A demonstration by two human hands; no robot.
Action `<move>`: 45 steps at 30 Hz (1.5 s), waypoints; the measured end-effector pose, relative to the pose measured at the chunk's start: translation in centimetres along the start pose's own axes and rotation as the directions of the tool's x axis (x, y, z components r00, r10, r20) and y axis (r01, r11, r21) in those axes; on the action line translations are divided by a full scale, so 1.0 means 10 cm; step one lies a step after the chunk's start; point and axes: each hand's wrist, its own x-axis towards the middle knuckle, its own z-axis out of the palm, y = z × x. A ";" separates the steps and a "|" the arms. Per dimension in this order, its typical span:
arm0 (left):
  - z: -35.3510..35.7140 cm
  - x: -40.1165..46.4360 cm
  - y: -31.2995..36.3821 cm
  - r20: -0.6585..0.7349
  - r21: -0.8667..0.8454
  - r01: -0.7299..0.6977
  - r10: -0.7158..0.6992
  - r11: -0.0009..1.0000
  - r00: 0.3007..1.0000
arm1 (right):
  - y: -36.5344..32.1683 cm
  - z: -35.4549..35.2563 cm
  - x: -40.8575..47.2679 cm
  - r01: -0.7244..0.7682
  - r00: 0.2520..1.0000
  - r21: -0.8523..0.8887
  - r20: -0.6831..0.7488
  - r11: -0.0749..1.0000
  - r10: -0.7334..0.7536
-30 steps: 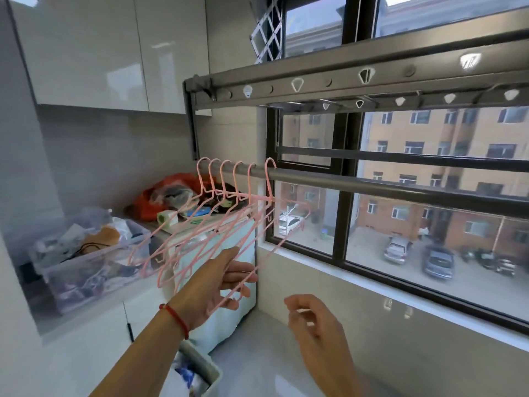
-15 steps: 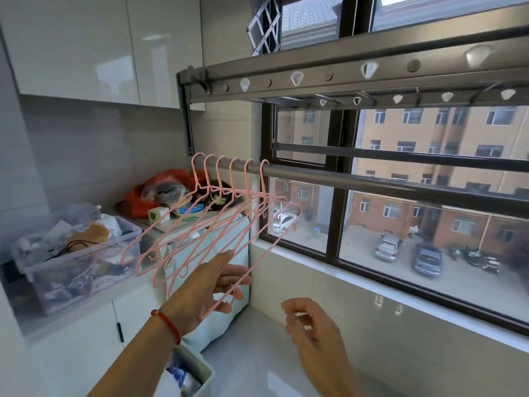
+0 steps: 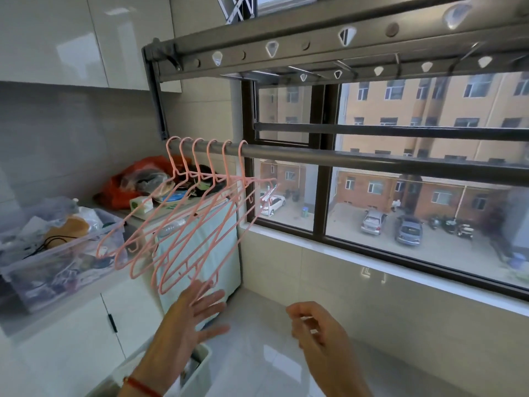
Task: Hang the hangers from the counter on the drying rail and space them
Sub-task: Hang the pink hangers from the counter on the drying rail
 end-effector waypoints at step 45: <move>9.29 -5.45 -5.37 0.932 0.300 -0.498 -0.362 0.814 -0.031 | 1.67 -8.28 -6.19 -0.313 -0.202 0.335 -0.938 0.889 0.282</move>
